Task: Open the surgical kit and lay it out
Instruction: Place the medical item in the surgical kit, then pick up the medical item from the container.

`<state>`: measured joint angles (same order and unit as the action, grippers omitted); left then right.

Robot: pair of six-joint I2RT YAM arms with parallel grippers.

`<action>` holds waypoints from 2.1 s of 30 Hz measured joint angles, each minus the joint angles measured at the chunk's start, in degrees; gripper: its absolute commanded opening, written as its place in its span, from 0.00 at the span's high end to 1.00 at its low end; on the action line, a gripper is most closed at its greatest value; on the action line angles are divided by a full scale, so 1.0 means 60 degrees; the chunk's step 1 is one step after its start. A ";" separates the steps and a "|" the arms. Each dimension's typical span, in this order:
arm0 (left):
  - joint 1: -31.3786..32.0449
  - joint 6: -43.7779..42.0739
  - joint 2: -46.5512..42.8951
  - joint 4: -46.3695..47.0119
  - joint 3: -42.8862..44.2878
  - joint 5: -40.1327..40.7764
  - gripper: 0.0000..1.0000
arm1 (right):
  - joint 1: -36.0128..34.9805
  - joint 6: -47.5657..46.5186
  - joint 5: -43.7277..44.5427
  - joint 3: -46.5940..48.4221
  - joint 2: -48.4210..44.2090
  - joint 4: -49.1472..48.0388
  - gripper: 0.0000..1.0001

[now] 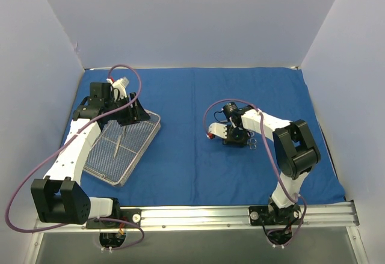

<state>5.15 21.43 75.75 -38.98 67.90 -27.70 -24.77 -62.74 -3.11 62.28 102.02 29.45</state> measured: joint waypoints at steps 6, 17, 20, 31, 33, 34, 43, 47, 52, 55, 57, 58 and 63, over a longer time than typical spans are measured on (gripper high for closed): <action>-0.0004 -0.0233 0.0036 -0.0142 0.0018 0.0036 0.06 | 0.0000 0.0984 0.0175 0.0211 -0.0514 0.0069 0.30; -0.0113 -0.0124 0.0080 -0.1024 0.0193 0.2065 0.06 | -0.1767 0.5905 0.0918 0.3872 -0.2404 0.0182 0.00; -0.0149 -0.0197 0.0375 -0.1300 0.0288 0.2561 0.06 | -0.2357 0.8021 0.0707 0.4579 -0.2375 0.0117 0.00; -0.0313 -0.1147 0.4127 -0.3508 0.3279 0.5329 0.50 | -0.1359 1.2542 -0.1639 0.5027 -0.1545 -0.0240 0.46; -0.0317 -0.1512 0.4692 -0.3504 0.3585 0.5635 0.51 | -0.1209 1.2750 -0.1778 0.4892 -0.1494 -0.0288 0.46; -0.0317 -0.1708 0.4962 -0.3501 0.3716 0.5737 0.51 | -0.1140 1.2819 -0.1825 0.4849 -0.1494 -0.0299 0.46; -0.0408 -0.2466 0.6725 -0.3359 0.3963 0.5989 0.51 | -0.0922 1.3016 -0.2011 0.4845 -0.1494 -0.0266 0.45; -0.0557 -0.2572 0.7162 -0.3260 0.4109 0.5967 0.53 | -0.0882 1.3027 -0.1872 0.4830 -0.1504 -0.0124 0.45; -0.0725 -0.2699 0.7526 -0.3126 0.4382 0.5858 0.71 | -0.0867 1.3103 -0.1778 0.4827 -0.1534 -0.0011 0.48; -0.0754 -0.2739 0.7646 -0.3016 0.4415 0.5763 0.87 | -0.0867 1.3205 -0.1723 0.4827 -0.1541 0.0091 0.48; -0.0754 -0.2750 0.7683 -0.3009 0.4422 0.5716 0.98 | -0.0867 1.3245 -0.1647 0.4827 -0.1541 0.0164 0.50; -0.0750 -0.2787 0.7683 -0.3016 0.4426 0.5694 0.98 | -0.0871 1.3267 -0.1585 0.4830 -0.1541 0.0208 0.51; -0.0750 -0.2568 0.7351 -0.3348 0.4437 0.5552 0.98 | -0.0878 1.3387 -0.1249 0.5344 -0.1362 0.0794 0.53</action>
<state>0.64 6.02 119.85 -59.07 94.52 5.61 -30.04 17.58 -10.61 94.35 93.84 34.22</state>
